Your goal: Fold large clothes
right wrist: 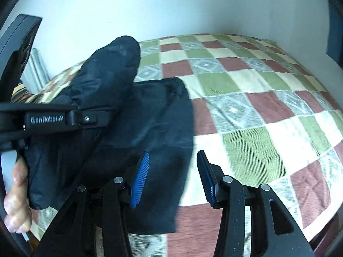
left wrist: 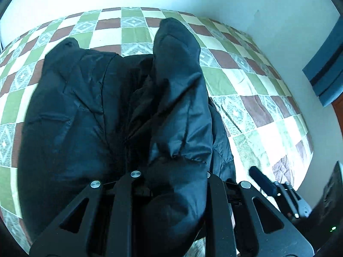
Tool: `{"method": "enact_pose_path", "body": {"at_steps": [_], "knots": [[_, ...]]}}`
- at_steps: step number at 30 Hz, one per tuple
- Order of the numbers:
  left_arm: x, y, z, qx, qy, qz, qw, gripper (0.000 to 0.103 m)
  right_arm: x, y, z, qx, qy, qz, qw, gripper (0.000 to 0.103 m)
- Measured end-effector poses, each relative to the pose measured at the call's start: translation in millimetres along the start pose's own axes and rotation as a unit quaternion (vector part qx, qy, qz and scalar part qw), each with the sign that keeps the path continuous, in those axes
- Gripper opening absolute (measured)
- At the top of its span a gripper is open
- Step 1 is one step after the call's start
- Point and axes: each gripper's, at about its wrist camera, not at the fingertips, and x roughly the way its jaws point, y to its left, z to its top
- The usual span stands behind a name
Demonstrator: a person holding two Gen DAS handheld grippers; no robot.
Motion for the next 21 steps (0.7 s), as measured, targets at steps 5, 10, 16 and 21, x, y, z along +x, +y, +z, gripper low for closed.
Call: {"method": "enact_pose_path", "body": {"at_steps": [5, 10, 16, 21], "knots": [[10.2, -15.6, -11.1, 0.020, -0.022, 0.036, 0.9989, 0.018, 2.3, -25.5, -5.4, 0.023, 0.013, -0.009, 1.000, 0.049], [-0.9, -21.2, -17.8, 0.028, -0.045, 0.046, 0.9975, 0.025, -8.1, -34.2, -6.1, 0.029, 0.005, -0.012, 0.999, 0.056], [-29.2, -25.8, -22.3, 0.026, -0.068, 0.029, 0.9969, 0.048, -10.2, -37.0, -0.8, 0.033, 0.001, -0.013, 0.999, 0.057], [-65.4, -29.6, -25.6, 0.026, -0.084, -0.013, 0.9960, 0.063, -17.7, -33.9, 3.8, 0.036, -0.003, -0.004, 0.999, 0.057]]}}
